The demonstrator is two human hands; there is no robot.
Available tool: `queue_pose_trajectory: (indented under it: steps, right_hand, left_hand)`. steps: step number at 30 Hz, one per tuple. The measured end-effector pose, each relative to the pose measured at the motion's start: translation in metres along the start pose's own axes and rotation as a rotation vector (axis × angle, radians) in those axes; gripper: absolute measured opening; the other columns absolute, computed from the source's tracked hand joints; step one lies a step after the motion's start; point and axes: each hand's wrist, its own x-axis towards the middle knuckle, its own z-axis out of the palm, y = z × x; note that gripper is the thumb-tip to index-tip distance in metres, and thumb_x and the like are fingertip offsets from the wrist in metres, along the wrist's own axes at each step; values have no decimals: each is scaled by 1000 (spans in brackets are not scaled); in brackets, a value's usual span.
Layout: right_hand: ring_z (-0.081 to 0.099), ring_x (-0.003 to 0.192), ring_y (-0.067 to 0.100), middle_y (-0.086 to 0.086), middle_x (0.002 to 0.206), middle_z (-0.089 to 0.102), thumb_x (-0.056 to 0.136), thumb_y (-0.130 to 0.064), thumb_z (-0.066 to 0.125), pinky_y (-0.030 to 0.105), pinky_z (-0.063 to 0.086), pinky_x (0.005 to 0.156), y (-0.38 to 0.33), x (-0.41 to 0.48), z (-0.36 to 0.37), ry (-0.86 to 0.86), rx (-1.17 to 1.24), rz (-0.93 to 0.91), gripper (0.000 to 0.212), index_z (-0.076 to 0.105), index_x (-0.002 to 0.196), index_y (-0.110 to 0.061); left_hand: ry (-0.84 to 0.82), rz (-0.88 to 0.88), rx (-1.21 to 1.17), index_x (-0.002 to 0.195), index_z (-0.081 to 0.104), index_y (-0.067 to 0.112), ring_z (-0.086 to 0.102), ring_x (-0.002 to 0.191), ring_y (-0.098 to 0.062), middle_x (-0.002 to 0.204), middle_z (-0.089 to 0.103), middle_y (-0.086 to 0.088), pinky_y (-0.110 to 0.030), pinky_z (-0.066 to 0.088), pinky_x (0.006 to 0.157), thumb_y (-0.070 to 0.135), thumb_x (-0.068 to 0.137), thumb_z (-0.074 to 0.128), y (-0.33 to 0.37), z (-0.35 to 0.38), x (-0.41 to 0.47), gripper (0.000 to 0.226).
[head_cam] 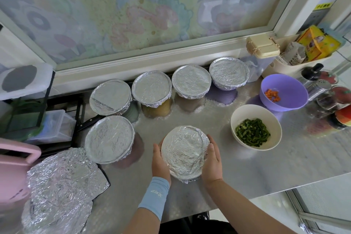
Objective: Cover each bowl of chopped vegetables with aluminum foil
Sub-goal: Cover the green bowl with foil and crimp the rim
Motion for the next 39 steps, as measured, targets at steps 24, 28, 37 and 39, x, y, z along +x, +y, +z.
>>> queue_pose_trajectory:
  steps: [24, 28, 37, 39]
  right_hand:
    - [61, 113, 19, -6, 128, 63, 92, -25, 53, 37, 44, 95, -29, 59, 14, -294, -1070, -782, 31, 66, 120, -30]
    - [70, 92, 13, -13, 107, 72, 92, -34, 57, 33, 54, 81, -32, 72, 21, -343, -1024, -880, 22, 74, 105, -30]
    - [67, 86, 1, -16, 97, 73, 89, -25, 70, 20, 53, 81, -30, 76, 30, -327, -831, -622, 13, 77, 100, -27]
    - [66, 88, 0, -17, 97, 73, 89, -26, 70, 20, 53, 83, -30, 76, 31, -334, -814, -560, 13, 77, 100, -29]
  left_hand:
    - [-126, 612, 1190, 119, 66, 18, 56, 109, -12, 115, 64, 4, -23, 41, 97, 18, 97, 52, 39, 4, 34, 27]
    - [-136, 588, 1188, 121, 67, 21, 59, 105, -10, 115, 67, 4, -4, 31, 88, 22, 99, 50, 37, 6, 37, 28]
    - [-48, 479, 1064, 122, 66, 23, 62, 103, -7, 114, 69, 10, -6, 38, 86, 25, 100, 50, 32, 4, 38, 27]
    - [-18, 411, 1000, 113, 67, 26, 62, 95, -4, 104, 70, 13, -3, 39, 77, 23, 98, 52, 32, 6, 39, 21]
